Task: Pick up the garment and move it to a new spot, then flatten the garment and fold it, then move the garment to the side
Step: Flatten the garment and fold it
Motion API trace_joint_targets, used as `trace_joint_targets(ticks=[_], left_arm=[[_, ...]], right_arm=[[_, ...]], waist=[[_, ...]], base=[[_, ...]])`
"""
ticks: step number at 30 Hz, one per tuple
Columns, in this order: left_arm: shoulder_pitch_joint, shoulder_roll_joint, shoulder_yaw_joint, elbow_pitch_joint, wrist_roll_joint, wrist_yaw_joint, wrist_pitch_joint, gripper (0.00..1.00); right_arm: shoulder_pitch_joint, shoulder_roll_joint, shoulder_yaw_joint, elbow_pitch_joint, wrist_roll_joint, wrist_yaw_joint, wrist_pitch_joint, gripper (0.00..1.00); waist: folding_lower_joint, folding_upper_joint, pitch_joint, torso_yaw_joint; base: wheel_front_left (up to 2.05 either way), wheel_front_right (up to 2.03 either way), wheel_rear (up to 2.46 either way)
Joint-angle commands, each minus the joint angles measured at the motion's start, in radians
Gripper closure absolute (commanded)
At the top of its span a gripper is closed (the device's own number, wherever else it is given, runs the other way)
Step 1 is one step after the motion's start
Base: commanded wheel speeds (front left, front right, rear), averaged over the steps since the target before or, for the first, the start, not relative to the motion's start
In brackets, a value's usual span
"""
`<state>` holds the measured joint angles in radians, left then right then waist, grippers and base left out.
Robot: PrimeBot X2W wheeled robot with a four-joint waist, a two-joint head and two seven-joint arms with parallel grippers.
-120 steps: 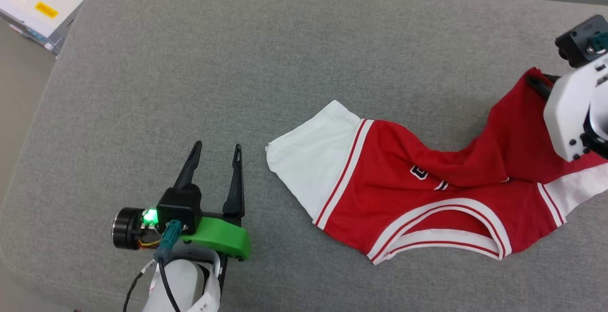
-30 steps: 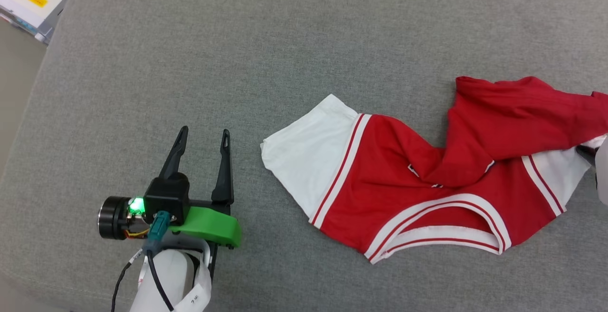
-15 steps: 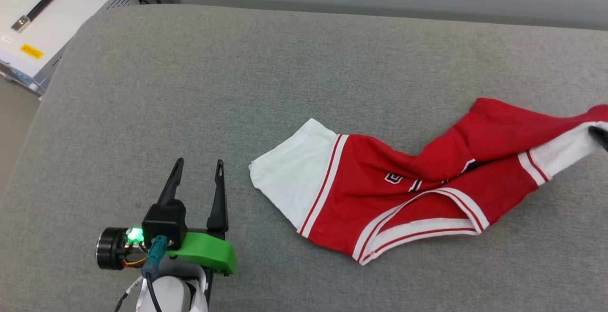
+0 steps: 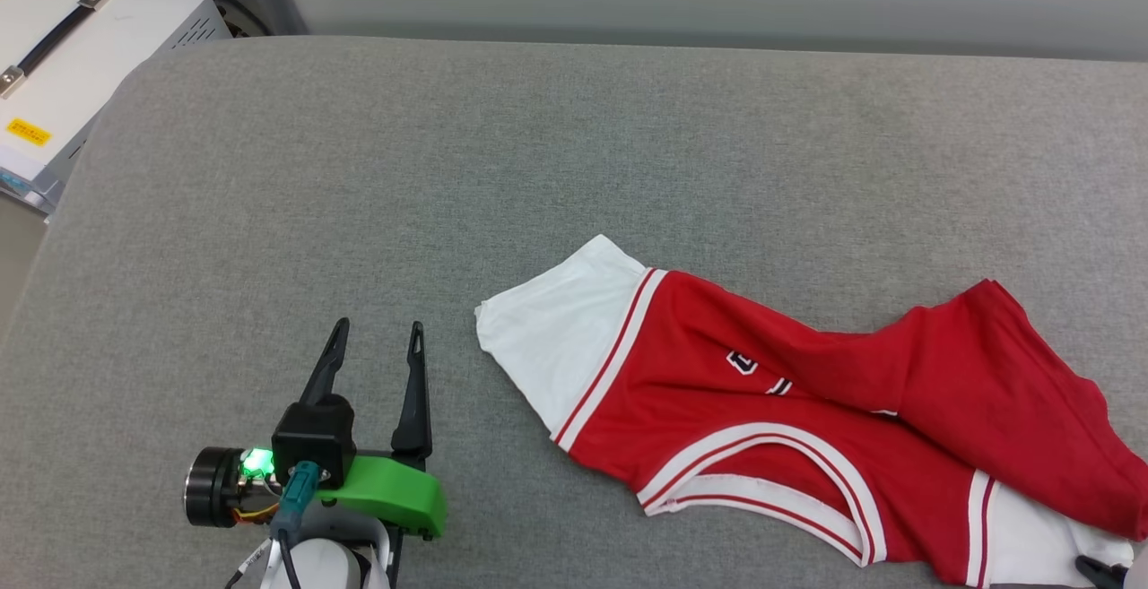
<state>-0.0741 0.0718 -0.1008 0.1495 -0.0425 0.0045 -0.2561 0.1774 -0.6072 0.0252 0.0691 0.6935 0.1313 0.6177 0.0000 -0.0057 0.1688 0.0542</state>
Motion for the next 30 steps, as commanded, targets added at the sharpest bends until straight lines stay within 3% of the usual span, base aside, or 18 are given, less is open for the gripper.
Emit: trace_joint_targets(ticks=[1,3,5,10,17,24,30], left_arm=[[0.006,0.006,-0.002,0.001,0.007,-0.002,-0.006,0.00],[0.005,0.010,-0.001,0.004,0.008,-0.003,-0.006,0.00],[0.006,0.015,0.003,0.006,0.008,-0.002,-0.006,0.00],[0.012,0.027,0.010,0.004,0.009,-0.002,-0.006,0.00],[-0.023,0.072,0.026,-0.017,0.017,-0.012,-0.006,0.00],[-0.177,0.146,0.001,-0.007,0.000,-0.094,-0.001,0.00],[-0.371,0.222,-0.102,0.047,-0.102,-0.133,0.147,0.00]], right_arm=[[0.006,0.006,0.005,0.026,-0.019,-0.001,-0.022,1.00],[-0.003,0.024,0.003,0.049,-0.032,-0.001,-0.067,1.00],[-0.014,0.035,0.000,0.052,-0.050,-0.001,-0.122,0.00],[-0.016,0.041,-0.044,0.006,-0.136,-0.001,-0.269,0.00],[0.027,0.112,-0.157,-0.201,-0.255,-0.001,-0.357,0.00],[-0.020,0.238,-0.181,-0.328,-0.397,-0.001,-0.464,0.00],[-0.064,0.343,-0.152,-0.321,-0.513,-0.001,-0.598,0.00]], waist=[[0.0000,0.0057,-0.001,-0.001],[0.0000,0.0057,-0.006,-0.004],[0.0000,0.0057,-0.014,-0.008],[0.0000,0.0057,-0.036,-0.018],[0.0000,0.0057,-0.052,-0.035],[0.0000,0.0057,-0.035,-0.041],[0.0000,0.0057,-0.011,-0.046]], base=[[0.00,0.00,0.00],[0.00,0.00,0.00],[0.00,0.00,0.00],[0.00,0.00,0.00],[0.00,0.00,0.00],[0.00,0.00,0.00],[0.00,0.00,0.00]])
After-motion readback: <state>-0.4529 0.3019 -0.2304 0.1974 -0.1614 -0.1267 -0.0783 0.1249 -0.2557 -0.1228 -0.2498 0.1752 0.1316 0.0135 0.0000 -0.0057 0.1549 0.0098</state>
